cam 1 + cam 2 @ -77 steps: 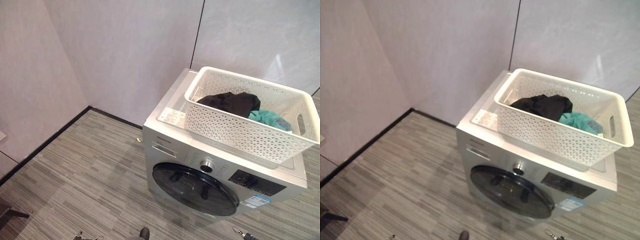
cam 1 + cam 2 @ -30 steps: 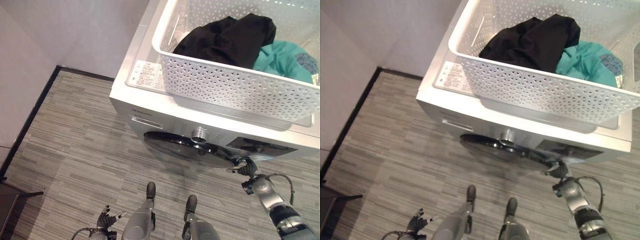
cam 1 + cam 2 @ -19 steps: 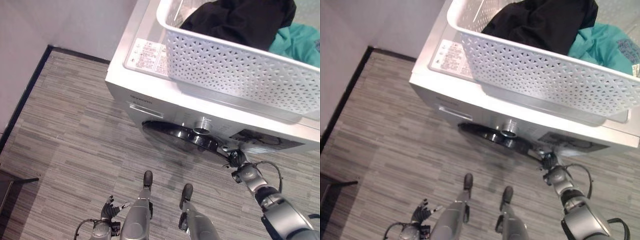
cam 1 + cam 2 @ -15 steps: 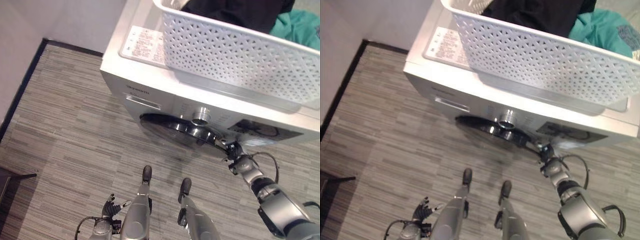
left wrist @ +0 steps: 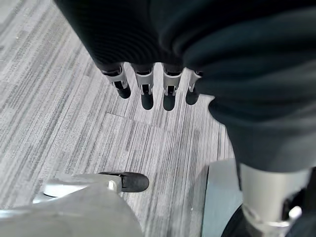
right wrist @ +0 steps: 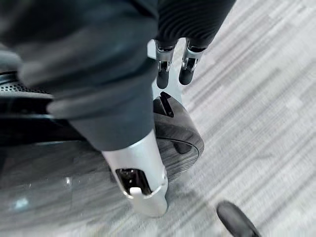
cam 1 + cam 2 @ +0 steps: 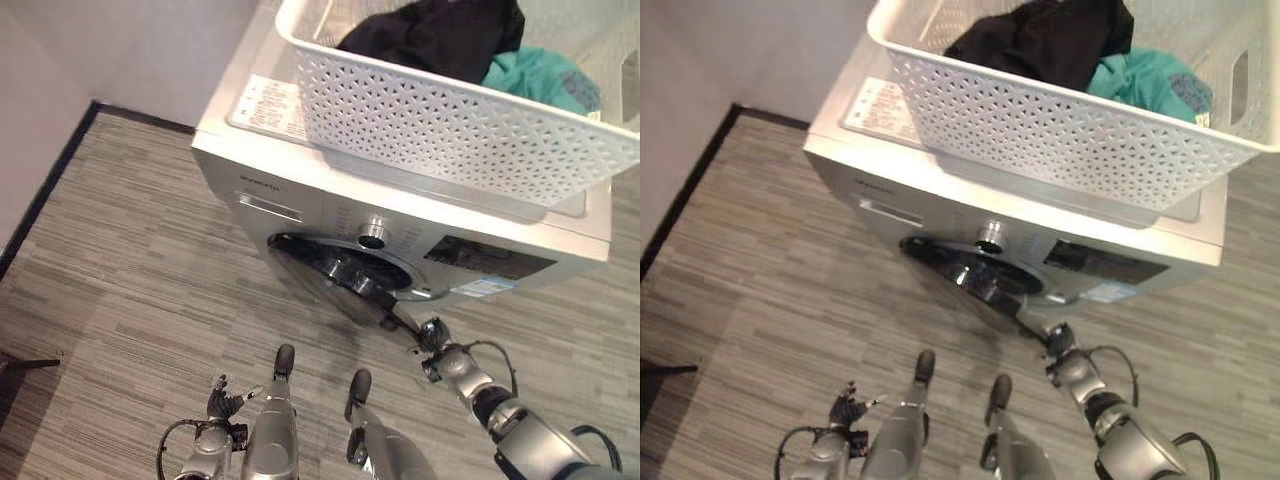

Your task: Grab the laundry basket,head to the washer,open it,put in the laundry and shut it.

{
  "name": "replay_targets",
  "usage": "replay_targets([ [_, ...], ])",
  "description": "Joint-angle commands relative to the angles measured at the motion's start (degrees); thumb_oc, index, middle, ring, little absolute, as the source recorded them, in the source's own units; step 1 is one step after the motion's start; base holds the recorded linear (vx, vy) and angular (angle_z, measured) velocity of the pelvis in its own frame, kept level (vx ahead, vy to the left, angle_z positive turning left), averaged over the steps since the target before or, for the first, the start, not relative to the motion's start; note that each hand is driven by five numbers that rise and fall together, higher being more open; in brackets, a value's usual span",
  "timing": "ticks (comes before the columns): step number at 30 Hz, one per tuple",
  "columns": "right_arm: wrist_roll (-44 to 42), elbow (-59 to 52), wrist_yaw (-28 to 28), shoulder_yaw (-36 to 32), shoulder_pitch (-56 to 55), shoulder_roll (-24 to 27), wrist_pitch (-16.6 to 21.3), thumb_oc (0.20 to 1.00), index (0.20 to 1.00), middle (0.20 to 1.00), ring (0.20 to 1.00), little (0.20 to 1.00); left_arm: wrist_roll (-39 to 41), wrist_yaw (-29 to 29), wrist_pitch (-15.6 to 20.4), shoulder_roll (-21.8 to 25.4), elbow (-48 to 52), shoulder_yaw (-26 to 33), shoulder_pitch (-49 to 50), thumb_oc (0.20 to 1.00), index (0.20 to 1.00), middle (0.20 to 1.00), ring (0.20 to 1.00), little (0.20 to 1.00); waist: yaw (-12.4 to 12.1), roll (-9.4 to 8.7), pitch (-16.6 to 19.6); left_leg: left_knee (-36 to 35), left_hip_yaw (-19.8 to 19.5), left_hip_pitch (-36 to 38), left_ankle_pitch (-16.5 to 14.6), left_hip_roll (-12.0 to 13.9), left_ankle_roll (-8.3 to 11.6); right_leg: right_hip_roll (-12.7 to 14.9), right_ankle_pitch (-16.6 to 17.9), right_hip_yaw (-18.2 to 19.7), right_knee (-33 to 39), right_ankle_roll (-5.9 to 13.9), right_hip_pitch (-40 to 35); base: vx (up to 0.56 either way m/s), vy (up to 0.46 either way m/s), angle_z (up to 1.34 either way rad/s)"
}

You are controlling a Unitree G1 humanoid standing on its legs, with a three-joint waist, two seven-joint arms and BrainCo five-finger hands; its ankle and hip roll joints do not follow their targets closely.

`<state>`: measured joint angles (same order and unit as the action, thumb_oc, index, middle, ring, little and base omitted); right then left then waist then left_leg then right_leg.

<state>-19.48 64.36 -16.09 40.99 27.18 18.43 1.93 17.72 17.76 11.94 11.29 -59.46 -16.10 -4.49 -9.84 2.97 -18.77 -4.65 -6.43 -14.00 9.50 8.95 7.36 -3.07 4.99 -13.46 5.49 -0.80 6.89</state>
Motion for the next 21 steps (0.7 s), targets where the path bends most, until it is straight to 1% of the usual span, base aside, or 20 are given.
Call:
replay_targets([
  [1,-4.3,0.5,9.3,2.7,7.6,-27.0,5.3,1.000,1.000,1.000,1.000,1.000,2.3,1.4,0.3,-1.1,-1.8,-8.4,-1.3,1.000,1.000,1.000,1.000,1.000,-6.7,0.27,0.5,-0.3,-3.6,-1.5,-0.2,-0.4,-0.15,7.4,-5.5,4.6,-0.5,5.68,0.7,-0.15,-0.156,-0.07],
  [2,-4.9,0.4,9.4,2.3,7.3,-26.6,5.3,1.000,1.000,1.000,1.000,1.000,2.5,1.6,0.3,-2.1,-1.8,-9.1,-2.0,1.000,1.000,1.000,1.000,1.000,-6.7,0.39,0.1,-0.3,-1.9,-1.6,1.3,0.1,0.86,7.7,-5.9,2.6,-0.5,5.34,-0.4,-0.18,-0.126,-0.08],
  [3,-5.4,0.1,9.1,2.0,7.4,-26.0,5.4,1.000,1.000,1.000,1.000,1.000,2.5,1.5,0.4,-2.6,-1.6,-9.4,-2.9,1.000,1.000,1.000,1.000,1.000,-6.2,0.13,-0.6,2.4,0.9,-1.7,0.6,-0.3,0.49,8.7,-5.6,1.6,-0.5,5.23,-0.6,-0.24,-0.116,0.05],
  [4,-6.0,-0.2,8.7,2.3,7.1,-25.3,5.8,1.000,1.000,1.000,1.000,1.000,2.3,1.6,0.6,-3.0,-1.2,-9.6,-3.6,1.000,1.000,1.000,1.000,1.000,-5.1,-1.00,-1.0,7.6,4.7,-2.1,-3.6,-0.9,-0.54,10.7,-4.6,-0.2,-0.5,5.30,-0.3,-0.26,-0.076,0.28],
  [5,-7.3,-0.3,8.9,2.2,6.9,-25.0,5.9,1.000,1.000,1.000,1.000,1.000,2.0,1.6,0.9,-2.9,-0.3,-9.7,-3.8,1.000,1.000,1.000,1.000,1.000,-4.5,-1.76,-1.1,12.4,5.4,-2.3,-6.9,-1.6,-0.86,12.0,-3.9,-1.2,-0.5,5.39,0.3,-0.18,-0.064,0.62],
  [6,-7.3,-0.3,8.9,2.2,6.9,-25.0,5.9,1.000,1.000,1.000,1.000,1.000,2.0,1.6,0.8,-2.9,-0.2,-9.7,-3.8,1.000,1.000,1.000,1.000,1.000,-4.5,-1.73,-1.1,12.7,5.4,-2.4,-7.1,-1.6,-0.87,12.0,-3.9,-1.2,-0.5,5.39,0.3,-0.19,-0.031,1.33],
  [7,-8.6,0.1,9.3,2.5,7.0,-24.5,6.1,1.000,1.000,1.000,1.000,1.000,2.3,1.0,1.3,-2.9,0.9,-10.2,-3.8,1.000,1.000,1.000,1.000,1.000,-4.5,-2.78,-0.9,23.4,1.0,-2.4,-11.9,-4.9,-0.85,13.2,-2.5,-1.2,-0.5,5.55,1.4,-0.09,0.008,1.26],
  [8,-9.2,-0.2,9.4,2.9,6.4,-24.3,6.0,1.000,1.000,1.000,1.000,1.000,2.6,0.7,1.2,-3.0,1.3,-10.5,-3.5,1.000,1.000,1.000,1.000,1.000,-4.2,-2.72,-0.7,22.0,-0.4,-0.5,-13.8,-5.3,-1.17,12.9,-2.6,-0.9,-0.5,5.64,1.1,-0.03,0.062,0.99],
  [9,-9.6,-0.6,9.8,2.3,4.9,-23.7,5.6,1.000,1.000,1.000,1.000,1.000,2.5,0.4,0.8,-3.3,2.4,-10.6,-3.0,1.000,1.000,1.000,1.000,1.000,-3.3,-2.23,0.3,18.0,-0.3,2.9,-14.6,-4.3,-1.53,12.8,-2.5,-1.1,-0.5,6.02,0.5,0.08,0.066,0.29],
  [10,-9.6,-0.7,9.8,2.3,4.9,-23.7,5.6,1.000,1.000,1.000,1.000,1.000,2.5,0.4,0.8,-3.3,2.4,-10.6,-3.0,1.000,1.000,1.000,1.000,1.000,-3.1,-2.37,0.4,17.7,-0.3,2.8,-14.3,-4.5,-1.57,13.0,-2.4,-1.1,-0.5,6.06,0.7,0.11,0.178,0.37],
  [11,-11.1,-1.2,10.5,2.0,3.5,-23.1,5.7,1.000,1.000,1.000,1.000,1.000,2.1,-0.2,0.7,-3.1,2.7,-11.2,-2.5,1.000,1.000,1.000,1.000,1.000,-2.4,-1.68,2.1,13.3,2.0,7.3,-14.9,-2.7,-1.94,13.1,-1.5,-1.4,-0.5,6.56,0.3,0.04,0.126,0.60],
  [12,-11.1,-1.2,10.5,2.0,3.5,-23.1,5.7,1.000,1.000,1.000,1.000,1.000,2.1,-0.2,0.7,-3.1,2.7,-11.2,-2.5,1.000,1.000,1.000,1.000,1.000,-2.3,-1.84,2.2,13.1,1.9,7.2,-14.6,-2.9,-1.99,13.3,-1.4,-1.5,-0.5,6.60,0.4,0.05,0.184,0.67],
  [13,-11.6,-1.6,10.8,1.3,2.7,-22.8,5.5,1.000,1.000,1.000,1.000,1.000,1.5,-0.3,0.6,-2.9,2.9,-11.6,-2.6,1.000,1.000,1.000,1.000,1.000,-1.9,-1.67,3.0,10.5,1.8,8.1,-14.1,-2.9,-2.08,13.8,-0.7,-1.7,-0.5,6.88,0.8,-0.02,0.121,0.62],
  [15,-12.7,-1.3,10.8,-0.4,2.8,-22.4,5.6,1.000,1.000,1.000,1.000,1.000,0.4,-0.6,0.7,-2.0,4.2,-12.4,-3.1,1.000,1.000,1.000,1.000,1.000,-1.8,-1.40,3.2,8.6,0.8,8.2,-13.9,-4.1,-2.54,14.8,0.5,-2.1,-0.5,7.41,1.5,-0.05,0.170,0.57],
  [16,-13.6,-1.8,10.9,-1.3,2.5,-22.0,5.8,1.000,1.000,1.000,1.000,1.000,0.8,-1.1,1.0,-1.1,6.4,-12.8,-3.4,1.000,1.000,1.000,1.000,1.000,-1.9,-1.08,3.0,7.8,0.4,8.3,-13.7,-4.7,-2.73,15.6,1.0,-2.6,-0.5,7.66,1.6,-0.07,0.167,0.64],
  [17,-12.9,-2.4,11.1,-2.1,2.3,-21.4,5.8,1.000,1.000,1.000,1.000,1.000,1.2,-2.0,1.5,0.3,11.0,-12.7,-3.2,1.000,1.000,1.000,1.000,1.000,-2.1,-0.50,3.0,6.6,-0.1,8.3,-13.6,-5.7,-3.22,16.3,1.3,-2.9,-0.5,7.91,1.7,-0.05,0.143,0.61],
  [18,-12.2,-2.4,11.0,-2.6,2.4,-21.0,5.8,1.000,1.000,1.000,1.000,1.000,0.3,-2.1,1.6,1.7,13.8,-12.8,-3.2,1.000,1.000,1.000,1.000,1.000,-2.2,-0.26,3.1,6.3,-0.2,8.2,-13.6,-6.2,-3.43,16.7,1.5,-3.0,-0.5,8.08,1.7,-0.03,0.091,0.53],
  [19,-12.1,-2.4,11.0,-2.6,2.4,-21.0,5.8,1.000,1.000,1.000,1.000,1.000,0.3,-2.1,1.6,1.8,13.9,-12.8,-3.1,1.000,1.000,1.000,1.000,1.000,-2.3,-0.29,3.1,6.3,-0.2,8.2,-13.6,-6.2,-3.45,16.7,1.5,-3.0,-0.5,8.09,1.6,-0.01,0.075,0.66],
  [20,-9.7,-1.5,10.8,-4.1,2.6,-19.8,5.4,1.000,1.000,1.000,1.000,1.000,-0.1,-3.3,1.9,5.7,23.1,-12.3,-2.7,1.000,1.000,1.000,1.000,1.000,-2.8,0.47,2.8,6.1,0.1,8.5,-13.9,-6.4,-3.63,17.1,1.8,-3.2,-0.5,8.39,1.3,-0.01,0.062,0.61],
  [21,-8.1,-1.0,10.9,-4.9,2.0,-19.0,5.0,1.000,1.000,1.000,1.000,1.000,-1.2,-4.2,2.2,9.0,30.8,-11.8,-2.1,1.000,1.000,1.000,1.000,1.000,-3.0,0.80,2.6,5.8,0.2,8.6,-14.0,-6.6,-3.74,17.4,2.0,-3.3,-0.7,8.65,1.3,0.00,0.068,0.42],
])
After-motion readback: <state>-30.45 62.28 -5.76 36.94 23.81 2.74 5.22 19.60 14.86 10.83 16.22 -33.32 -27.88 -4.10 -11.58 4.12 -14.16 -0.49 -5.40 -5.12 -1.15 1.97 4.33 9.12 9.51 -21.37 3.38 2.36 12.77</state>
